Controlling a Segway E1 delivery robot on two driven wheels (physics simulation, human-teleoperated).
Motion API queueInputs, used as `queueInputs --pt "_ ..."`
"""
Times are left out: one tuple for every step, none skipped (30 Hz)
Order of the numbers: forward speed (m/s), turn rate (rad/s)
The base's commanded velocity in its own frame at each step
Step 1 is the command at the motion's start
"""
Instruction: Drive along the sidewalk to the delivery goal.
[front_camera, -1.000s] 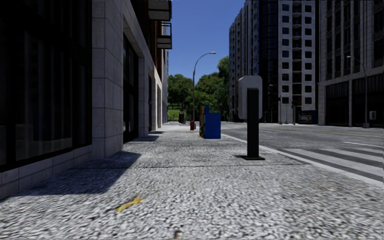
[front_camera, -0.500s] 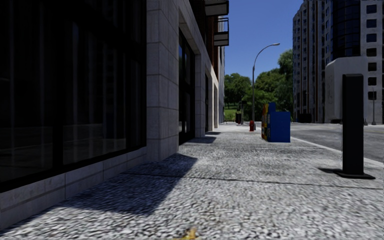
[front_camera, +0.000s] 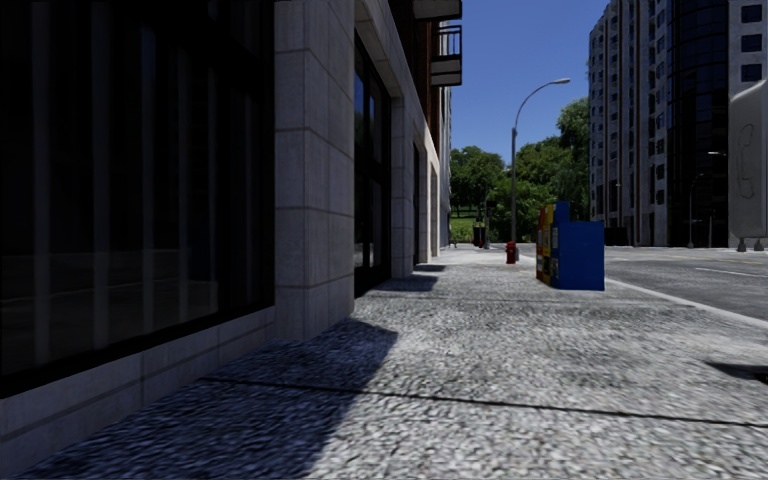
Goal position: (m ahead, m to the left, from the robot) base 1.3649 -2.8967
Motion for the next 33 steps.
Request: queueInputs --pt "1.35 0.00" --pt "1.35 0.00" --pt "1.35 0.00" --pt "1.35 0.00" --pt "1.35 0.00" --pt "1.35 0.00" --pt "1.35 -0.02" --pt "1.35 -0.04" --pt "1.35 -0.04" --pt "1.35 0.00" --pt "1.35 0.00" --pt "1.35 0.00" --pt "1.35 0.00" --pt "1.34 0.00" --pt "1.34 0.00" --pt "1.30 0.00" --pt "1.21 0.00" --pt "1.21 0.00" --pt "1.19 0.00" --pt "1.19 0.00" --pt "1.18 0.00" --pt "1.17 0.00" --pt "1.17 0.00" --pt "1.16 -0.09" --pt "1.16 -0.09" --pt "1.16 -0.39" --pt "1.16 -0.58" --pt "1.16 -0.72" --pt "1.16 -0.93" --pt "1.16 -0.99" --pt "1.16 -1.01" --pt "1.16 -1.01" --pt "1.16 -1.01"
